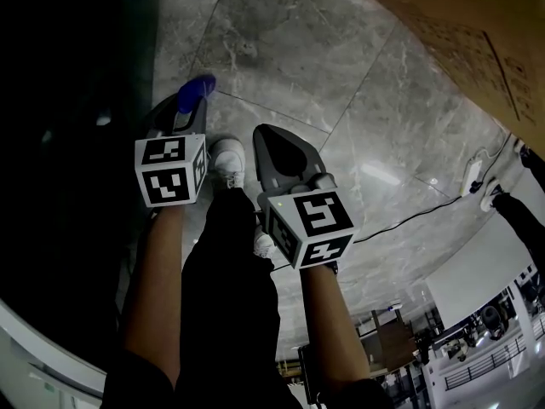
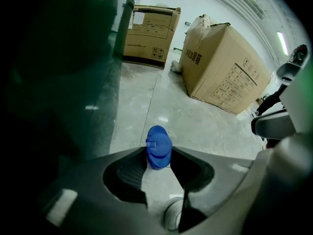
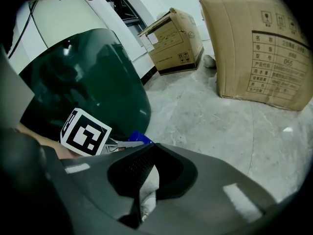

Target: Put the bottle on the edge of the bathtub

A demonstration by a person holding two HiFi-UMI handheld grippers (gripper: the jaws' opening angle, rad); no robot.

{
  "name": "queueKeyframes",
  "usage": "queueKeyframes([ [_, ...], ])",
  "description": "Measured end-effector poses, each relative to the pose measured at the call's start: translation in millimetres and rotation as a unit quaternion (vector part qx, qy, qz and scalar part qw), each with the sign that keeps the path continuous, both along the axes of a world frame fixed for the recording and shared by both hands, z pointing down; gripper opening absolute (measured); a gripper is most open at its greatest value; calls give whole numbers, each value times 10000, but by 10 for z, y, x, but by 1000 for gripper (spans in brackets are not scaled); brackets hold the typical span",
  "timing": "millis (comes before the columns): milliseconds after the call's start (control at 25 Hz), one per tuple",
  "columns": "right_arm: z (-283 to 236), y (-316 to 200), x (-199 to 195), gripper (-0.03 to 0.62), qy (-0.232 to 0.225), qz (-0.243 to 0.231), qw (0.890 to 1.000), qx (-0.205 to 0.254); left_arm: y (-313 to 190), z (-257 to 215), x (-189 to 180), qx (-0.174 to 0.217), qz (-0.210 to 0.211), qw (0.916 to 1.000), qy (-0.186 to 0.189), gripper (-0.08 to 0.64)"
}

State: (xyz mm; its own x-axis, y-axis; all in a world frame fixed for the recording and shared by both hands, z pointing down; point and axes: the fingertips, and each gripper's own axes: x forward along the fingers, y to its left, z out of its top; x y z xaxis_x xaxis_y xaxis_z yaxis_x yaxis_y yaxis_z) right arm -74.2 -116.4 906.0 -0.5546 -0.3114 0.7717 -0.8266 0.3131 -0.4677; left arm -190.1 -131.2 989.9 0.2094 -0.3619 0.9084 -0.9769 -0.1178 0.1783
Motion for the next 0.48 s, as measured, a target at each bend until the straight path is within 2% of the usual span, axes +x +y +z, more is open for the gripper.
queueKeyframes([
  [480,-30,0,-82,14,-10,-157,9999,-11,11,-15,-4,-57,-51,9999,76,180],
])
